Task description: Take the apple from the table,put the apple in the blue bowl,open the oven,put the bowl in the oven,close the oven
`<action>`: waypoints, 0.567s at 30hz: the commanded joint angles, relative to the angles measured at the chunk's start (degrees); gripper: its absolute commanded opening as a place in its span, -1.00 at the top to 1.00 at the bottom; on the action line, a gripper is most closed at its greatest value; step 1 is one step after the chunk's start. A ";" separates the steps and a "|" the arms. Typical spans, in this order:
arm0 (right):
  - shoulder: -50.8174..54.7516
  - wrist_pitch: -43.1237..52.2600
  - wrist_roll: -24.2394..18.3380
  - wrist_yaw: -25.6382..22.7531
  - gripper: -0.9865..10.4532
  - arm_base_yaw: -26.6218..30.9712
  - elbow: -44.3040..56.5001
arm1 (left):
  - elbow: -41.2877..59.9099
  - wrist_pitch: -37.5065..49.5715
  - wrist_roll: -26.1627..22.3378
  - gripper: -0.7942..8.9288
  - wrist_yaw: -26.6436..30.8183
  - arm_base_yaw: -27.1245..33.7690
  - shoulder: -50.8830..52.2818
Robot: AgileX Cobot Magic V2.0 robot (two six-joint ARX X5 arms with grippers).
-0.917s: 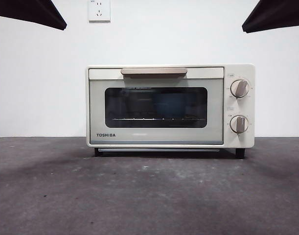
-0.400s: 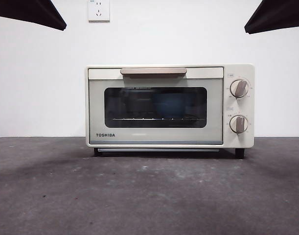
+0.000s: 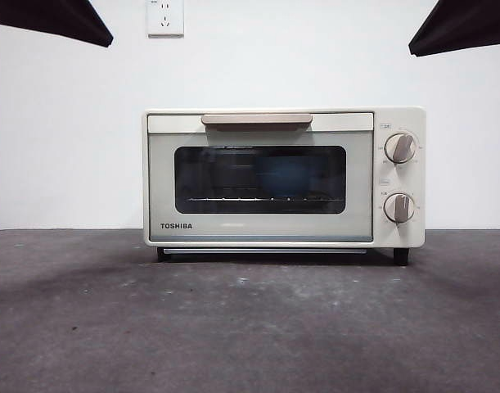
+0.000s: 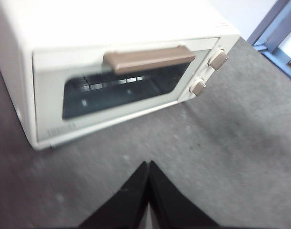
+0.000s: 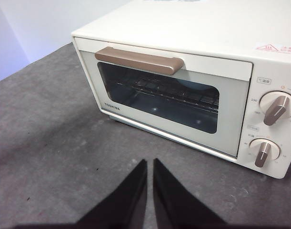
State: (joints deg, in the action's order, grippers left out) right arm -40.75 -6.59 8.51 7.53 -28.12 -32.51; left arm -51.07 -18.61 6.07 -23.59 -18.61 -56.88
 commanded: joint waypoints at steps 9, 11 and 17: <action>-0.31 0.63 -0.02 -0.07 0.82 -0.42 -0.59 | 11.34 14.58 -10.32 0.82 1.36 14.80 13.33; -0.31 0.61 -0.02 -0.07 0.82 -0.42 -0.59 | 15.85 17.62 -10.36 0.82 1.42 17.81 18.10; -0.31 0.61 -0.02 -0.07 0.82 -0.42 -0.59 | 29.11 21.66 -10.34 0.82 7.17 23.06 30.86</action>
State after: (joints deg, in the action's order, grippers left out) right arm -40.75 -6.59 8.51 7.53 -28.12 -32.51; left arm -23.00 2.50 -3.57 -17.08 4.29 -26.52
